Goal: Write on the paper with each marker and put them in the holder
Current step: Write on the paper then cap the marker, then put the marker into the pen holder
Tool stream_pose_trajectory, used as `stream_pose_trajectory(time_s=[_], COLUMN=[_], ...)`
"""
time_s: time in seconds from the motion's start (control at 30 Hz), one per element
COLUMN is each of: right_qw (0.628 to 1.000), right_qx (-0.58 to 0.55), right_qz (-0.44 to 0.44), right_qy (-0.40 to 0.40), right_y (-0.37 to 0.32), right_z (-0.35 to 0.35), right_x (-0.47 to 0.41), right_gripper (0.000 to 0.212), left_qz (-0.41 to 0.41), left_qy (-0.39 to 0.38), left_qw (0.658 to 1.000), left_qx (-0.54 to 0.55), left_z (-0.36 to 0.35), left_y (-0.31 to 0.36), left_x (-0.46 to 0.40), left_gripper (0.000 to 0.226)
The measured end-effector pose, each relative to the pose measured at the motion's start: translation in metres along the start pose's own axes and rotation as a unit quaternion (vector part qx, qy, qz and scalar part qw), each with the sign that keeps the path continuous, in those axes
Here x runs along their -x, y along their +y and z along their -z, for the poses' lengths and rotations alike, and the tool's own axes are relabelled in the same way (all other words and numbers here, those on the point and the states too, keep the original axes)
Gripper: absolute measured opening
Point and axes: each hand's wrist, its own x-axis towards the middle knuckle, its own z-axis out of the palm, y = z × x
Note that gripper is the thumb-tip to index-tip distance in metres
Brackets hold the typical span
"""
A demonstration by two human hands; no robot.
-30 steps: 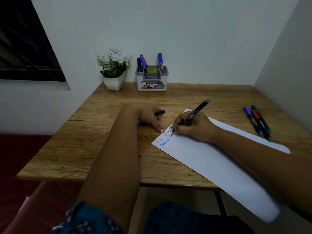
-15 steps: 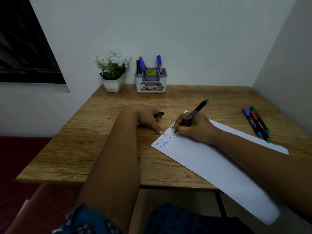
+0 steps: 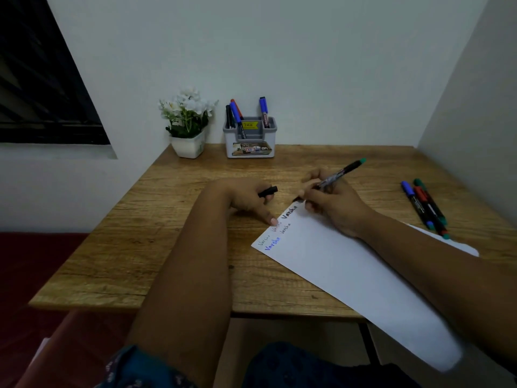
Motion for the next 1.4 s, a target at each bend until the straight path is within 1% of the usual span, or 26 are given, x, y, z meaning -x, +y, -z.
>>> stream_pose_trajectory(time_s=[0.03,0.07,0.17,0.2,0.27,0.3,0.43,0.53,0.6,0.67,0.7,0.77,0.8,0.87,0.97,1.03,1.07,1.13,1.17,1.2,1.23,1.3,1.33,1.4], right_qw=[0.999,0.998,0.995,0.994,0.991,0.990,0.993,0.998,0.998,0.997,0.997,0.997,0.997,0.994,0.991,0.992,0.994,0.997,0.997,0.995,0.994,0.976,0.962,0.950], right_qx=[-0.045,-0.066,-0.095,-0.108,-0.130,-0.136,-0.112,-0.052,-0.004,-0.003,-0.008,0.000,0.015,0.053,0.087,0.087,0.088,0.049,0.018,0.005,0.033,0.188,0.245,0.281], right_qz=[-0.004,-0.002,-0.001,-0.009,-0.031,-0.036,-0.031,0.018,0.058,0.075,0.078,0.076,0.080,0.096,0.105,0.083,0.069,0.032,0.023,0.028,0.049,0.096,0.113,0.136], right_qy=[0.007,0.010,-0.003,-0.005,-0.007,-0.006,0.015,-0.008,-0.006,0.022,0.027,0.010,0.000,-0.012,-0.018,-0.024,-0.015,0.040,0.073,0.094,0.094,0.051,0.033,0.021], right_y=[-0.003,-0.005,-0.009,-0.009,-0.010,-0.011,-0.012,-0.005,-0.004,-0.009,-0.014,-0.025,-0.031,-0.041,-0.053,-0.054,-0.054,-0.053,-0.053,-0.053,-0.053,-0.052,-0.051,-0.052], right_z=[0.003,0.005,0.005,0.006,0.009,0.010,0.008,0.006,0.004,0.004,0.003,0.002,0.001,-0.003,-0.010,-0.014,-0.017,-0.021,-0.020,-0.018,-0.015,-0.011,-0.012,-0.014], right_x=[-0.002,-0.004,-0.007,-0.008,-0.009,-0.009,-0.011,-0.009,-0.009,-0.011,-0.013,-0.019,-0.022,-0.028,-0.037,-0.044,-0.048,-0.057,-0.061,-0.065,-0.070,-0.077,-0.078,-0.082], right_gripper=[0.018,0.017,0.012,0.013,0.026,0.028,0.022,0.016,0.011,0.006,0.007,0.008,0.009,0.011,0.011,0.016,0.023,0.046,0.054,0.054,0.045,0.020,0.014,0.012], left_qz=[-0.020,-0.037,-0.061,-0.064,-0.074,-0.078,-0.076,-0.100,-0.125,-0.130,-0.136,-0.153,-0.166,-0.186,-0.195,-0.191,-0.190,-0.180,-0.167,-0.155,-0.143,-0.129,-0.129,-0.132], left_qy=[0.004,0.008,0.020,0.022,0.021,0.020,0.017,0.036,0.058,0.103,0.135,0.188,0.199,0.196,0.191,0.204,0.215,0.249,0.273,0.297,0.316,0.336,0.343,0.356], left_qw=[1.000,0.999,0.997,0.996,0.995,0.995,0.996,0.993,0.986,0.973,0.961,0.932,0.918,0.897,0.875,0.874,0.874,0.876,0.879,0.884,0.887,0.887,0.886,0.882], left_qx=[0.015,0.029,0.048,0.051,0.056,0.055,0.047,0.048,0.089,0.159,0.198,0.271,0.299,0.351,0.400,0.397,0.391,0.371,0.353,0.327,0.306,0.289,0.283,0.278], left_z=[-0.002,-0.004,-0.009,-0.011,-0.012,-0.013,-0.013,-0.016,-0.018,-0.017,-0.016,-0.014,-0.013,-0.012,-0.005,-0.001,0.001,0.005,0.007,0.009,0.010,0.010,0.010,0.010], left_y=[0.003,0.006,0.012,0.013,0.014,0.014,0.017,0.022,0.028,0.033,0.035,0.036,0.036,0.037,0.033,0.029,0.027,0.020,0.015,0.010,0.005,0.002,0.001,0.002], left_x=[0.000,-0.001,-0.004,-0.005,-0.005,-0.005,-0.005,-0.002,0.000,0.000,-0.002,-0.006,-0.007,-0.006,-0.005,-0.006,-0.006,-0.005,-0.006,-0.006,-0.007,-0.005,-0.006,-0.007], left_gripper=[0.038,0.037,0.036,0.036,0.037,0.038,0.038,0.031,0.031,0.030,0.028,0.024,0.020,0.014,0.015,0.016,0.015,0.015,0.018,0.023,0.026,0.020,0.018,0.015])
